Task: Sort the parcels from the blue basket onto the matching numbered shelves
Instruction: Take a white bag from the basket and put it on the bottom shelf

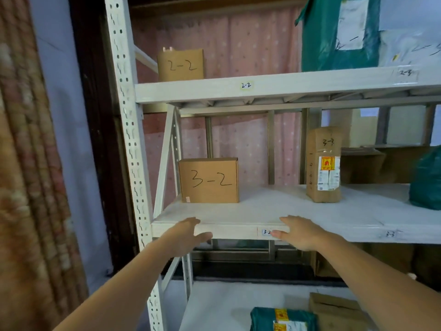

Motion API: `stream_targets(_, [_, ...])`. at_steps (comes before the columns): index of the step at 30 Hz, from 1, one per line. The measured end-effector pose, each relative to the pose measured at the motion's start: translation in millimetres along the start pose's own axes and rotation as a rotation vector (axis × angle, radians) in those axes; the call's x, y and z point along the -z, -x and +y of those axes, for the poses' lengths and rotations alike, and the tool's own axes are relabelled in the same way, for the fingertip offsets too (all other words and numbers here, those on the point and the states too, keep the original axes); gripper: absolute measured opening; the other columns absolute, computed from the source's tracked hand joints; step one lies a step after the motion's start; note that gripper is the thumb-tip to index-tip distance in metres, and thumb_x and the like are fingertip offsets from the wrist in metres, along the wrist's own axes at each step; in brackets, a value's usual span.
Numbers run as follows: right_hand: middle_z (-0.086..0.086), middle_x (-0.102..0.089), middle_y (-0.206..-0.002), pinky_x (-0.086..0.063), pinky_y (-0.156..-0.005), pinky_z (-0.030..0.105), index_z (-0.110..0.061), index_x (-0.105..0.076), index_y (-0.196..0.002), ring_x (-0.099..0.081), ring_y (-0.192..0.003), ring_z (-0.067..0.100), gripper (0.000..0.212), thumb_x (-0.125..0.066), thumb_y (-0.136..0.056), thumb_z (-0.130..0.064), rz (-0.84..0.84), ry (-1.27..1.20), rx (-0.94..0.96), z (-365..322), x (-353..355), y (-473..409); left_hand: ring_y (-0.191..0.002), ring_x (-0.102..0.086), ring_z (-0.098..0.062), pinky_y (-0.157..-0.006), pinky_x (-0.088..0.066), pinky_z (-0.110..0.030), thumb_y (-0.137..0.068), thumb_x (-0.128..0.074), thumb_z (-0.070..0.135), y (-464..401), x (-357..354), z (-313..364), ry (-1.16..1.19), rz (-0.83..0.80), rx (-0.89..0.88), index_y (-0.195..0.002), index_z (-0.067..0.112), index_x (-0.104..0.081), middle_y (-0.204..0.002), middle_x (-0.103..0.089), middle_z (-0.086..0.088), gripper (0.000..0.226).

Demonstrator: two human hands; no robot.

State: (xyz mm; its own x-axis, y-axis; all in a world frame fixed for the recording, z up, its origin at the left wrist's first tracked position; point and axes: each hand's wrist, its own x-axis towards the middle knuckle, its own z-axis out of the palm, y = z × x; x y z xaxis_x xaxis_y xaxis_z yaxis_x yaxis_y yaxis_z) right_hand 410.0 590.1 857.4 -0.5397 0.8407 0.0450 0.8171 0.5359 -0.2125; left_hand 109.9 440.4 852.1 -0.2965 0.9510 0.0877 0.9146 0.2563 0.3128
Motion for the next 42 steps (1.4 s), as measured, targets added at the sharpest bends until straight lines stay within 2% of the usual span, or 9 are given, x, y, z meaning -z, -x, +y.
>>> stream_targets(6, [0.001,-0.051,-0.145,-0.043,-0.107,0.040,-0.025,-0.037,-0.153,-0.051,-0.124,0.021,0.073,-0.044,-0.094,-0.069,-0.043,-0.027,0.088,30.5,-9.2,65.7,-0.138,-0.045,-0.022,-0.112,-0.036,-0.032,-0.098,-0.050,0.061,75.4,-38.3,35.5,0.048,-0.074,0.030,-0.151,0.026,-0.041,-0.154,-0.043,0.002,0.064])
stream_targets(9, [0.007,-0.027,-0.164,-0.026,-0.121,0.043,-0.022,-0.029,-0.158,-0.027,-0.149,0.028,0.081,-0.047,-0.094,-0.068,-0.141,-0.028,0.089,43.3,-16.8,97.1,-0.145,-0.039,-0.025,-0.117,-0.034,-0.038,-0.095,-0.047,0.068,106.9,-58.8,42.3,-0.006,-0.123,0.074,-0.160,0.023,-0.026,-0.164,-0.029,-0.003,0.082])
stream_targets(12, [0.006,-0.010,-0.168,-0.015,-0.125,0.047,-0.025,-0.018,-0.161,-0.009,-0.155,0.026,0.108,-0.045,-0.075,-0.085,-0.234,-0.076,0.097,49.0,-26.0,117.7,-0.140,-0.046,-0.026,-0.113,-0.040,-0.041,-0.090,-0.043,0.077,134.6,-71.1,47.8,-0.016,-0.094,0.132,-0.160,0.022,-0.023,-0.162,-0.035,-0.005,0.091])
stream_targets(14, [0.006,-0.011,-0.168,-0.019,-0.124,0.046,-0.025,-0.017,-0.161,-0.014,-0.155,0.026,0.113,-0.043,-0.070,-0.087,-0.223,-0.119,0.104,44.4,-31.8,123.0,-0.142,-0.044,-0.026,-0.114,-0.039,-0.042,-0.089,-0.041,0.080,146.1,-72.4,47.6,0.019,-0.044,0.167,-0.159,0.023,-0.025,-0.164,-0.033,-0.002,0.093])
stream_targets(18, [0.007,-0.016,-0.167,-0.021,-0.121,0.047,-0.023,-0.021,-0.160,-0.019,-0.153,0.029,0.096,-0.047,-0.085,-0.077,-0.231,-0.073,0.157,15.8,-38.0,125.9,-0.145,-0.040,-0.026,-0.116,-0.037,-0.043,-0.088,-0.039,0.082,164.2,-60.8,43.6,0.001,-0.025,0.183,-0.159,0.026,-0.026,-0.164,-0.033,0.001,0.092])
stream_targets(21, [0.003,-0.031,-0.163,-0.031,-0.120,0.047,-0.030,-0.029,-0.156,-0.035,-0.146,0.025,0.110,-0.037,-0.069,-0.097,-0.238,-0.027,0.225,-9.3,-52.8,118.2,-0.145,-0.039,-0.025,-0.116,-0.035,-0.043,-0.088,-0.040,0.081,185.8,-56.6,31.9,-0.042,-0.032,0.207,-0.159,0.024,-0.027,-0.162,-0.035,0.000,0.092])
stream_targets(26, [0.004,-0.017,-0.167,-0.020,-0.124,0.045,-0.024,-0.018,-0.161,-0.020,-0.153,0.026,0.097,-0.045,-0.086,-0.080,-0.306,0.047,0.336,-73.2,-98.7,110.8,-0.151,-0.030,-0.024,-0.122,-0.028,-0.046,-0.077,-0.030,0.094,236.0,-63.9,-32.9,-0.116,-0.129,0.386,-0.160,0.023,-0.025,-0.166,-0.027,0.001,0.109])
stream_targets(37, [0.008,-0.032,-0.162,-0.029,-0.119,0.041,-0.019,-0.031,-0.157,-0.034,-0.147,0.027,0.084,-0.048,-0.092,-0.070,-0.622,0.106,0.628,-259.8,-251.7,148.9,-0.155,-0.017,-0.023,-0.125,-0.019,-0.043,-0.080,-0.035,0.092,405.0,-98.7,-192.0,-0.129,-0.310,0.659,-0.161,0.017,-0.022,-0.168,-0.020,-0.003,0.111])
stream_targets(42, [0.003,-0.023,-0.166,-0.025,-0.121,0.039,-0.022,-0.022,-0.160,-0.027,-0.151,0.023,0.092,-0.045,-0.089,-0.076,-0.732,0.196,0.695,-307.0,-320.3,166.3,-0.155,-0.019,-0.023,-0.125,-0.019,-0.040,-0.081,-0.038,0.090,461.6,-127.3,-243.8,-0.076,-0.372,0.744,-0.160,0.018,-0.027,-0.168,-0.023,-0.004,0.107])
